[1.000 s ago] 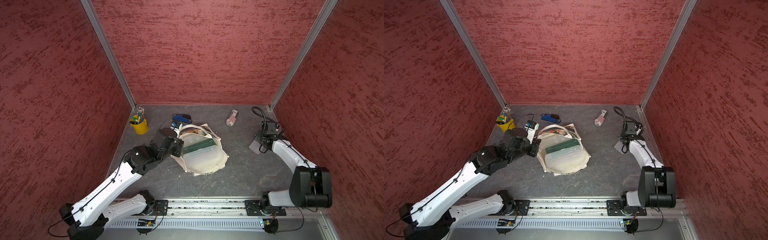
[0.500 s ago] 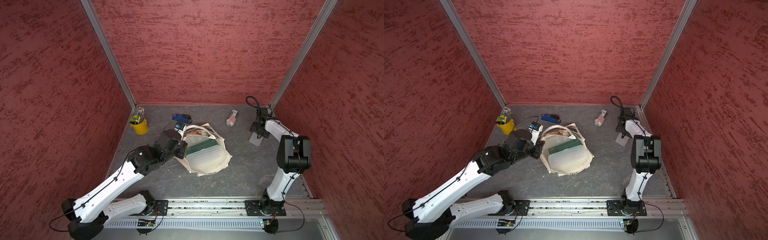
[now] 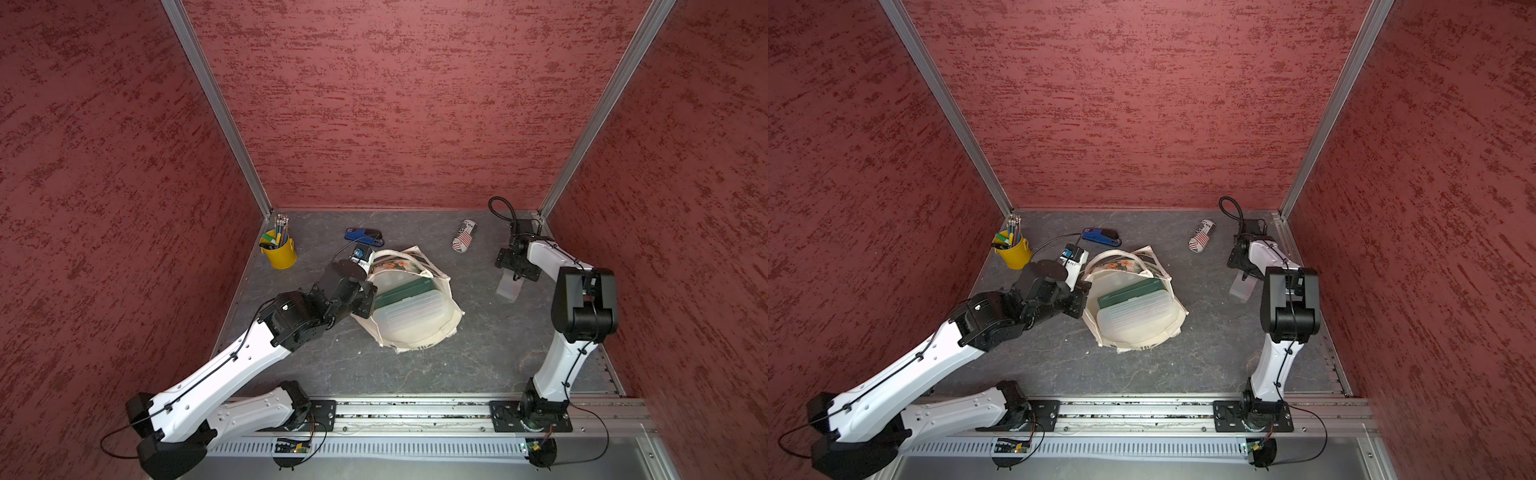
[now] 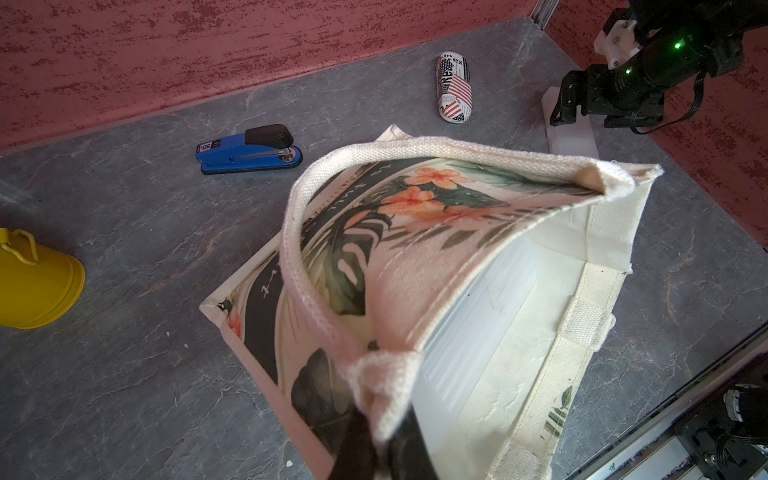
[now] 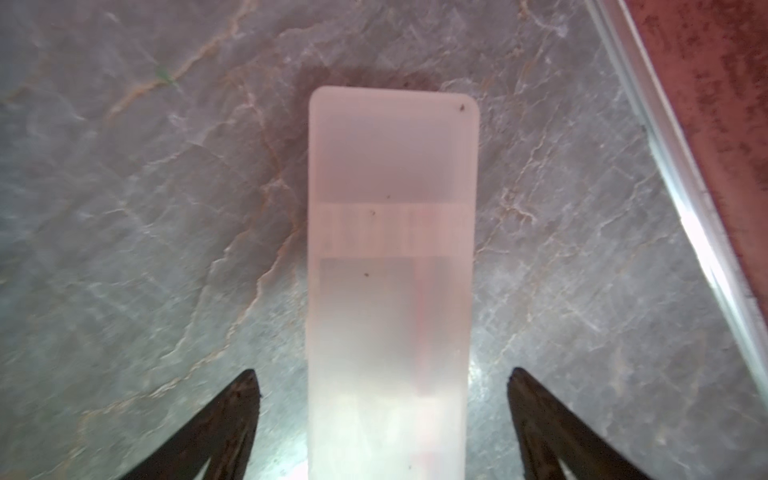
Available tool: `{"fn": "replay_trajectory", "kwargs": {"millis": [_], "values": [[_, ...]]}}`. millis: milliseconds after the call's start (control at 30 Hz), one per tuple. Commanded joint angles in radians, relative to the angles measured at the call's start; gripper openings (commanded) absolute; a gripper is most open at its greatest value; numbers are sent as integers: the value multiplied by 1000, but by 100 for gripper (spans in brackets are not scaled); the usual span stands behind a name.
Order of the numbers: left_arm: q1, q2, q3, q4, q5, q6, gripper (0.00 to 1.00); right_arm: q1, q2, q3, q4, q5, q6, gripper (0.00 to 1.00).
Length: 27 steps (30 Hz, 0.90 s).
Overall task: Take out the pencil case from the canvas bag
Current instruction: Place the pencil case at the center of the board, then pick up the pencil case from the canvas bag.
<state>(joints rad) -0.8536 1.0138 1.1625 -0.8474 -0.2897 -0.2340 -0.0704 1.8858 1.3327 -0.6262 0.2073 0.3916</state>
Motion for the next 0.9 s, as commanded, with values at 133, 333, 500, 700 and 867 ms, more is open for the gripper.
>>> {"fn": "replay_trajectory", "kwargs": {"millis": [133,333,500,700,867], "values": [[-43,26,1,88,9,-19,0,11,-257,-120,172,-228,127,99],[-85,55,5,100,3,-18,0,71,-425,-232,290,-326,227,99],[-106,69,8,117,19,-30,0,139,-550,-271,362,-368,248,99],[-133,91,11,147,18,-37,0,220,-680,-330,447,-389,336,99],[-156,123,31,156,23,-45,0,307,-761,-411,511,-406,418,99]]}}
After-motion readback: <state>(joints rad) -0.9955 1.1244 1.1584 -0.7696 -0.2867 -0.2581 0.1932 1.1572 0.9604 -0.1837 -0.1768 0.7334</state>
